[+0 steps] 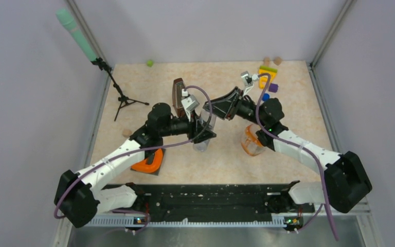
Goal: Unscrew the bottle caps
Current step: Unscrew the bottle cap from the plastic bottle.
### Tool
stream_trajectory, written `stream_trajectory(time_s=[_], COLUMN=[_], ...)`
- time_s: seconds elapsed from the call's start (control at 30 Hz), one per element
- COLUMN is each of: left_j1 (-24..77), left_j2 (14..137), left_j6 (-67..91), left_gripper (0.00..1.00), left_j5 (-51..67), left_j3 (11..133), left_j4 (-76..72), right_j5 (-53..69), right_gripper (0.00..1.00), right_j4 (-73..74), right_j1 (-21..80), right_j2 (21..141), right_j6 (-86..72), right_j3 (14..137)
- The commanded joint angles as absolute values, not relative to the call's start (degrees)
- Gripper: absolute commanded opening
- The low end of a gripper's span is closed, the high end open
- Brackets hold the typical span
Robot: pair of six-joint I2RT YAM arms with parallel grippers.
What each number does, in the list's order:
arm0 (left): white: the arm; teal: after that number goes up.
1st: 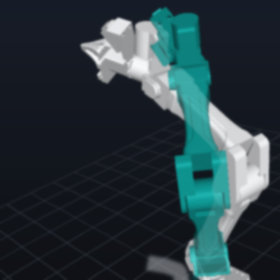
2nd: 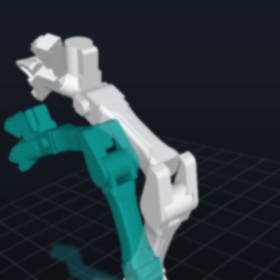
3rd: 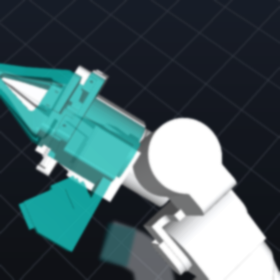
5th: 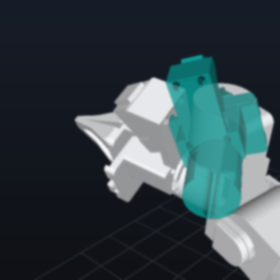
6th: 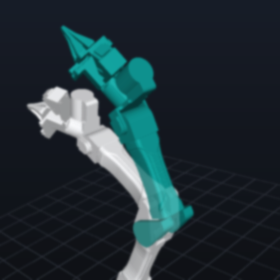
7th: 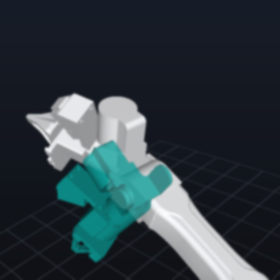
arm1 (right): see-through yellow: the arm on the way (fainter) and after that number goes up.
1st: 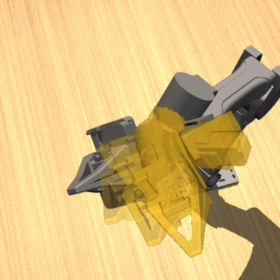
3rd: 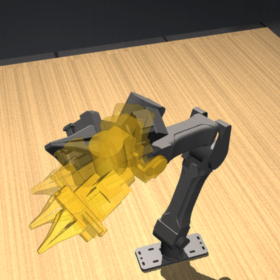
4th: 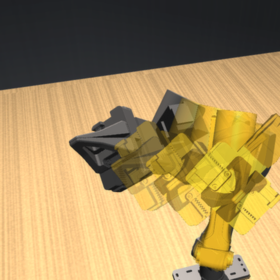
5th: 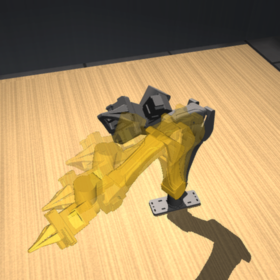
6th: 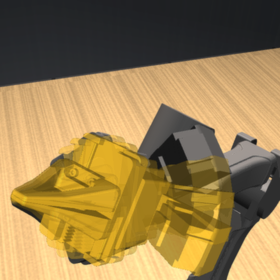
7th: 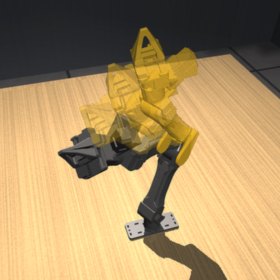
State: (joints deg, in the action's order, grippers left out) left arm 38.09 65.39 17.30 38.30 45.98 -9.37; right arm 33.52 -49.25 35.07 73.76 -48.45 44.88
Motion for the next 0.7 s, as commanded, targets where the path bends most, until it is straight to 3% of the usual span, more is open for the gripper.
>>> stream_trajectory(time_s=[0.0,0.07,0.2,0.27,0.37,0.53,0.67], left_j1=[38.9,38.9,38.9,38.9,38.9,39.5,40.1], left_j2=[63.6,62.5,62.0,62.7,63.6,61.8,60.9], left_j6=[15.0,13.3,10.3,9.3,9.2,10.7,10.8], left_gripper=[0.0,0.0,0.0,0.0,0.0,0.0,0.0], left_j5=[36.9,34.0,32.5,33.5,34.0,24.3,18.1], left_j3=[47.4,47.4,48.9,50.3,52.7,52.2,51.8], left_j4=[-9.1,-7.1,-2.1,-0.3,4.3,4.7,4.3], right_j5=[32.8,29.7,27.9,28.2,28.5,26.6,24.5], right_gripper=[0.29,0.44,0.46,0.59,0.6,0.6,0.5], right_j4=[-45.1,-40.5,-35.6,-34.8,-33.5,-25.7,-25.1], right_j1=[36.1,36.0,35.8,35.8,35.7,35.8,36.1], right_j2=[71.1,70.3,69.1,69.1,70.0,71.9,72.4], right_j6=[-46.2,-45.1,-42.7,-42.5,-42.9,-42.6,-42.1], right_j3=[46.9,47.4,48.6,49.3,51.4,55.9,56.0])
